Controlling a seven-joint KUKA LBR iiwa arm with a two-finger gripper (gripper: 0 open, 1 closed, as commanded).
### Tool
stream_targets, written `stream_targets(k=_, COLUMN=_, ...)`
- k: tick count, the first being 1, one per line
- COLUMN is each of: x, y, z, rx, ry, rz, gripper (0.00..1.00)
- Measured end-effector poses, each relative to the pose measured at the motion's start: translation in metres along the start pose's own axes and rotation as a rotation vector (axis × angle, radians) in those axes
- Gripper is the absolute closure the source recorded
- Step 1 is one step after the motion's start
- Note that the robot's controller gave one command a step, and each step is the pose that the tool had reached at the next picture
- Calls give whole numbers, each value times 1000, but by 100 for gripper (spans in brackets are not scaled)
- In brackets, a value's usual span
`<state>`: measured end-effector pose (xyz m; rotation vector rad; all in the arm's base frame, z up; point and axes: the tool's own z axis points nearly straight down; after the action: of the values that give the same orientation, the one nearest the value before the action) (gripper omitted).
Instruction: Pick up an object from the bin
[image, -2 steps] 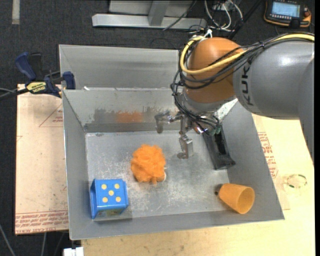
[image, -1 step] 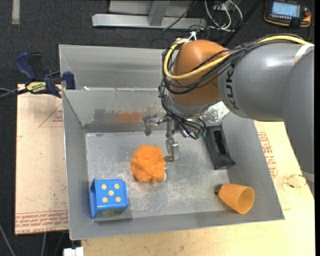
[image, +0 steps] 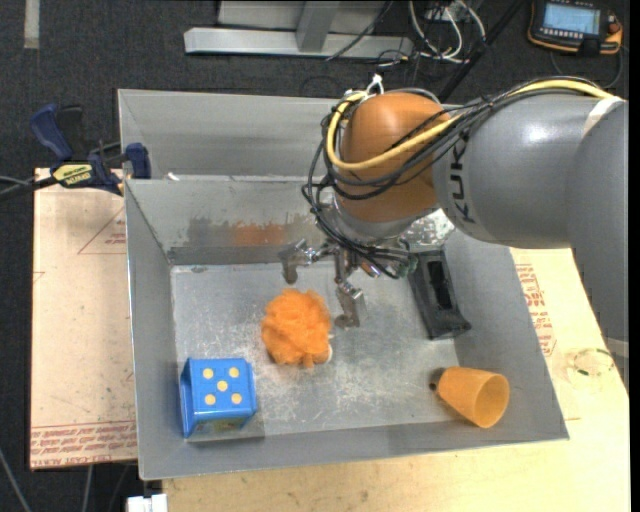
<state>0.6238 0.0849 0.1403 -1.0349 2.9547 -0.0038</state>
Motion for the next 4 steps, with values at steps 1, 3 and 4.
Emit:
stream_targets(k=1, x=0, y=8, z=26, rx=-2, ry=-3, rz=-181, gripper=0)
stream_targets(k=3, x=-8, y=1, z=69, rx=1, ry=-5, rz=309, gripper=100)
stream_targets(k=4, x=0, y=-2, z=40, rx=-1, ry=-3, rz=315, gripper=100)
